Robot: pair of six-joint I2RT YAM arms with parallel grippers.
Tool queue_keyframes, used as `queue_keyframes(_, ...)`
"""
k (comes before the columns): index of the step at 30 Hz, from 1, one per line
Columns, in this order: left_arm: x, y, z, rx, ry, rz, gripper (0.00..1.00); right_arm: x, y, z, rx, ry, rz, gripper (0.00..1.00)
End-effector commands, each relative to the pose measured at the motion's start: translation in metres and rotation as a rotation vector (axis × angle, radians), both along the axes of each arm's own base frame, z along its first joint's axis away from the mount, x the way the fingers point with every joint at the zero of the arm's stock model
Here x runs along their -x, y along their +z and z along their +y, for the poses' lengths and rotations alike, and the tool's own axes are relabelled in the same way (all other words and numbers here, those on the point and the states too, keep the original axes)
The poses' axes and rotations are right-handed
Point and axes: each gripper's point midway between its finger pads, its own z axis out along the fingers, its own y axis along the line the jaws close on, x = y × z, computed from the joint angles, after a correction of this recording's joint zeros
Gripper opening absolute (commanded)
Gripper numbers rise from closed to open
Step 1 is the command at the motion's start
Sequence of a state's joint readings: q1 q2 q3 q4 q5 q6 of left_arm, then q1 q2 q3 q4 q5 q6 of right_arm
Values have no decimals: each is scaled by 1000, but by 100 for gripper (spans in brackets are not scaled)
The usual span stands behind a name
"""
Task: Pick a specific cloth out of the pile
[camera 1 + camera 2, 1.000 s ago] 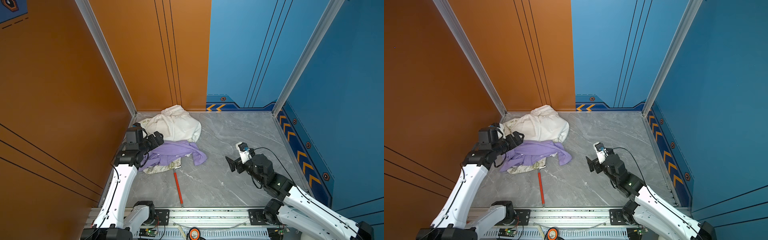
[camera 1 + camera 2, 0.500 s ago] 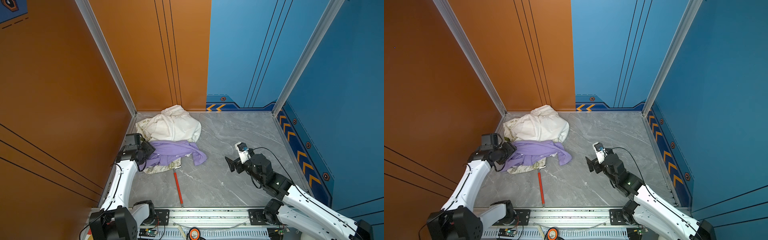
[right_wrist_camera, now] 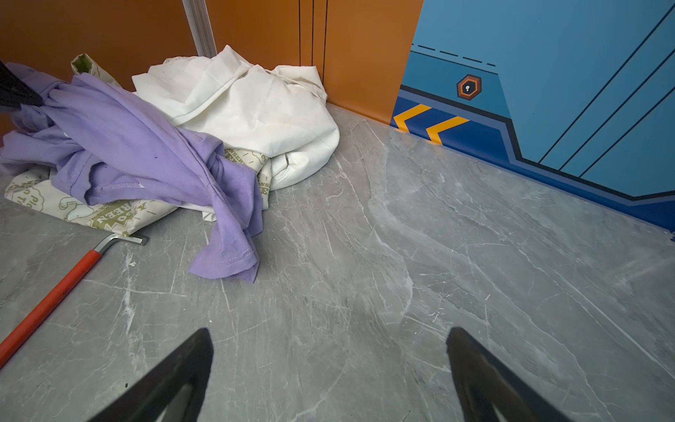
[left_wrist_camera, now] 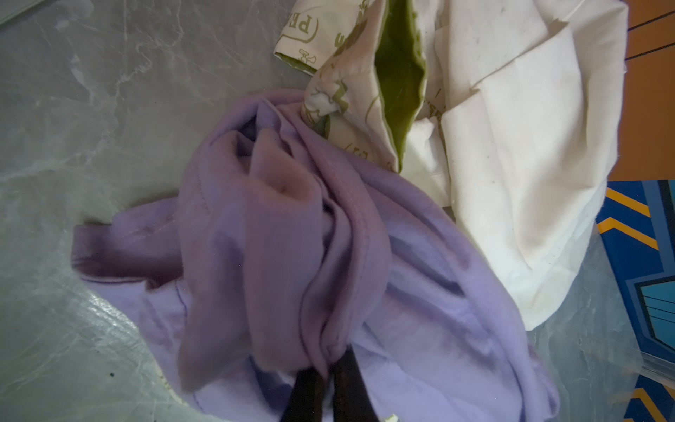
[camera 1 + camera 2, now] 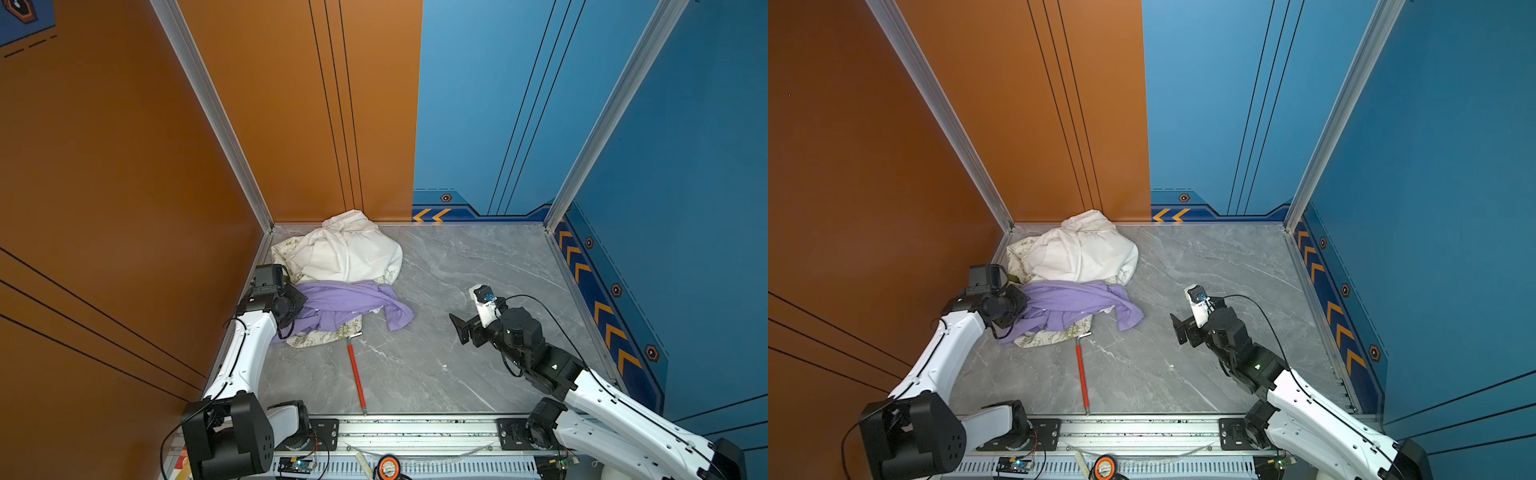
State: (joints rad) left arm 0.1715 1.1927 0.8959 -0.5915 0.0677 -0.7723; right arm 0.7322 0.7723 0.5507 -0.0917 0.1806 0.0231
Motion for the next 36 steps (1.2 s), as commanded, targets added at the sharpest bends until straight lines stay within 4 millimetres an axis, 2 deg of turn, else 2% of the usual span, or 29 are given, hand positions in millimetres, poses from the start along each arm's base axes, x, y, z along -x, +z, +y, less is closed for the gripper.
queue_keyframes(1,-11,29,-2,7,-23,-88,0,1,8,1,-31,0,-18,100)
queue_keyframes(8,-22,77,-8,-4,-66,-220,0,2,7,-1,-18,-1,-18,100)
queue_keyframes(13,-31,126,-18,-24,-117,-336,0,4,8,-2,-18,1,-20,100)
queue_keyframes(21,-38,192,-50,-58,-249,-492,0,4,13,-4,-18,-1,-30,100)
queue_keyframes(26,-40,230,-89,-45,-404,-616,0,3,16,-2,-26,-1,-25,100)
queue_keyframes(31,-36,258,-133,-3,-581,-749,0,3,21,2,-41,15,-13,100)
queue_keyframes(36,-24,277,-183,90,-798,-859,0,5,45,13,-106,57,-23,100)
